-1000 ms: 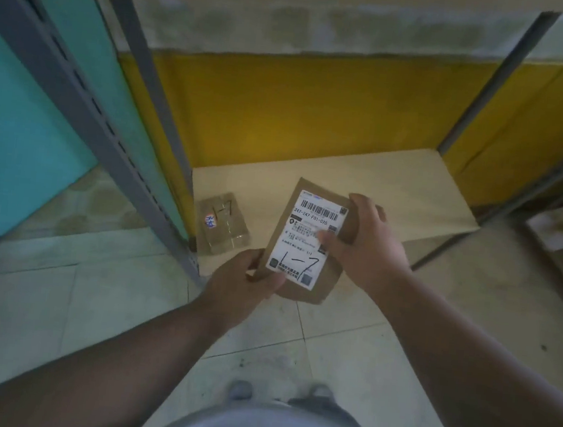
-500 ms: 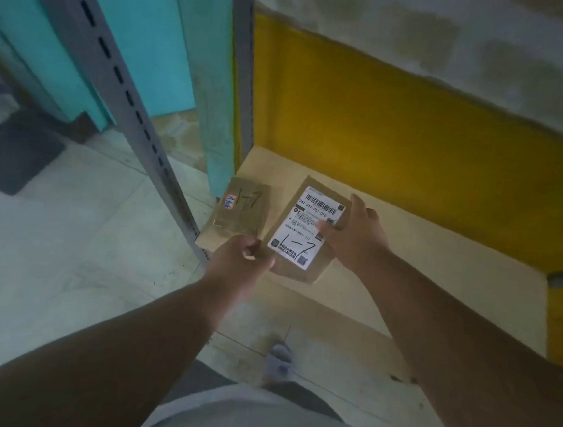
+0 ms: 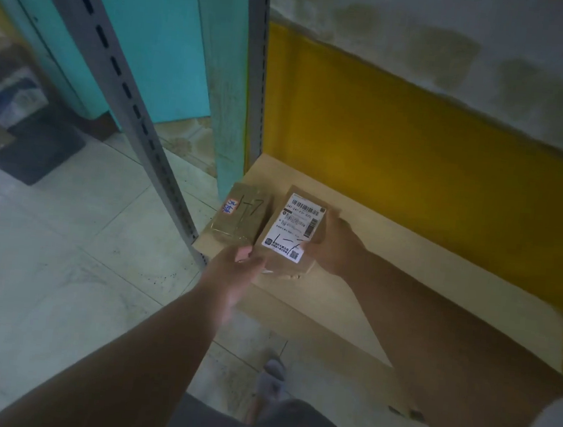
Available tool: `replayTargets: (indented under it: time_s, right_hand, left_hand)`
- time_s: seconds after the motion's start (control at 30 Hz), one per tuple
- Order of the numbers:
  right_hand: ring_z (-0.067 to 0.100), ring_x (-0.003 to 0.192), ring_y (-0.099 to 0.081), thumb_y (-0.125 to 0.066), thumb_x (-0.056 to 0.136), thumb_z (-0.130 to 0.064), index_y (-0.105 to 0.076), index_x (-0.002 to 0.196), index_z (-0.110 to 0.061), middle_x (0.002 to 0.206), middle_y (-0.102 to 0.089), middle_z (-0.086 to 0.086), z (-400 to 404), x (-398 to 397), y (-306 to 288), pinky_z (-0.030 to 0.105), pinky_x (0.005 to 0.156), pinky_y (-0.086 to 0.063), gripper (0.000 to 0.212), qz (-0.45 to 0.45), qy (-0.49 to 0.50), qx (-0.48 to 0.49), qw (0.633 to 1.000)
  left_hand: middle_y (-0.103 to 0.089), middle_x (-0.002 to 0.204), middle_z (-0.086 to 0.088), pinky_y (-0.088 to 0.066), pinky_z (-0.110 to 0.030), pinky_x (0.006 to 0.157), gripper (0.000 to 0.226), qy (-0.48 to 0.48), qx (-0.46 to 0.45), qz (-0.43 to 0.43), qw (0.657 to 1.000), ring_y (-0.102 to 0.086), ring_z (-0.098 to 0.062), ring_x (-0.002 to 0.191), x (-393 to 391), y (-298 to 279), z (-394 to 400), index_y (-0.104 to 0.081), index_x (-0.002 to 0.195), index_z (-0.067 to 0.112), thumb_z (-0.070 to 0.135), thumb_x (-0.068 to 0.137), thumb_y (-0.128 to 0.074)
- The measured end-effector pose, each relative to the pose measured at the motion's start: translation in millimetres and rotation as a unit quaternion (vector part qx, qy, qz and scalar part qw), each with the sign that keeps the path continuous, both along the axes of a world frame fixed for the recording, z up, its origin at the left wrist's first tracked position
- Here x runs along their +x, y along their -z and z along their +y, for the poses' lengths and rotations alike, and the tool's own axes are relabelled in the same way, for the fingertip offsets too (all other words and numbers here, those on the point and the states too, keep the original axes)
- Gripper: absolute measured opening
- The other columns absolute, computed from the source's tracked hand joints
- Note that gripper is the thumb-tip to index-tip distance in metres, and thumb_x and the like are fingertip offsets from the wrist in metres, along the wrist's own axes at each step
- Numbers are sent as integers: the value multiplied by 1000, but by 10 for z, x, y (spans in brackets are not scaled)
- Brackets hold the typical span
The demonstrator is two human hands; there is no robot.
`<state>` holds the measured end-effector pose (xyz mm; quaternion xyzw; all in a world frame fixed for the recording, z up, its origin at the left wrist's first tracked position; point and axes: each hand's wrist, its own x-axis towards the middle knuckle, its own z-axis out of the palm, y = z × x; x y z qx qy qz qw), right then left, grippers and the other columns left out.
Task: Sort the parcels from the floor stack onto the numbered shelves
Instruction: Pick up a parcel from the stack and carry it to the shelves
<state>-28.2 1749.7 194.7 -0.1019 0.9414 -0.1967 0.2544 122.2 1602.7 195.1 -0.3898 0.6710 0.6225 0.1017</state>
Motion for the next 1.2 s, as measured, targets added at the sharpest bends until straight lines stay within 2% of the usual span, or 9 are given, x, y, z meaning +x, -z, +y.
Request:
replayTargets:
  time_s: [0.07,0.13,0.3,0.47,0.53,0.63,0.73,0.9,1.2]
  right_hand:
    - [32,124,-52,-72,84,-34,-28,147,-15,140,-44,12,-2,100,-58,46,101,-48,79,8,-14,28,999]
    - [32,121,-53,-69,84,-34,-30,145,-17,137,-44,13,-7,243,-173,46,99,-48,75,34,-22,51,998]
    - [31,131,-44,-64,88,-45,-28,151,-20,153,-34,9,-179,744,-691,43,105,-43,77,94,-88,29,991]
    - [25,131,-43,-61,91,-48,-32,148,-24,150,-35,3,-814,1527,-1193,40,102,-44,69,117,-152,-45,980]
    - [22,127,-46,-60,91,-50,-37,145,-25,146,-39,0,-1210,1880,-1267,39,101,-43,64,120,-186,-87,971]
    - [19,128,-45,-61,90,-46,-41,142,-23,142,-44,0,-1983,2399,-1321,31,101,-39,60,127,-237,-127,955]
    - [15,132,-42,-61,92,-44,-40,144,-23,147,-40,-2,-2774,2887,-1411,21,100,-32,59,130,-297,-163,932]
    - [10,134,-42,-59,94,-46,-36,147,-27,152,-35,-7,-3852,3409,-1599,19,99,-34,61,113,-378,-201,897]
    - [9,127,-44,-61,92,-47,-37,145,-28,145,-39,-7,-5901,3410,-1613,18,93,-32,61,127,-456,-225,852]
  left_hand:
    - [-61,132,0,-49,-40,101,54,6,-5,-6,1000,-61,-21,117,48,-27,-6,-52,141,21,32,90,-68]
    - [-56,141,-1,-48,-33,93,55,8,-26,3,1000,-57,-21,121,124,-106,-12,-49,143,22,32,92,-67]
    - [-57,135,7,-48,-24,71,46,86,-144,53,984,-59,-10,105,383,-357,-178,-53,136,27,35,92,-65]
    - [-61,123,8,-52,-31,87,39,143,-211,80,964,-63,-8,100,1013,-549,-815,-56,130,27,31,92,-66]
    - [-61,121,10,-54,-30,86,35,126,-237,88,959,-63,-3,95,1420,-583,-1214,-58,124,28,29,91,-69]
    - [-60,115,15,-50,-18,76,30,85,-283,73,952,-60,4,90,2126,-616,-1915,-58,116,34,30,89,-72]
    - [-59,113,14,-54,-27,80,34,46,-346,53,936,-59,3,89,2827,-669,-2591,-60,119,30,31,88,-73]
    - [-59,115,11,-53,-28,83,36,-48,-365,17,930,-61,-4,90,3648,-770,-3423,-61,121,27,30,87,-75]
    - [-59,119,9,-48,-23,79,41,-138,-388,-34,910,-61,-7,91,3885,-579,-5105,-61,126,26,35,88,-73]
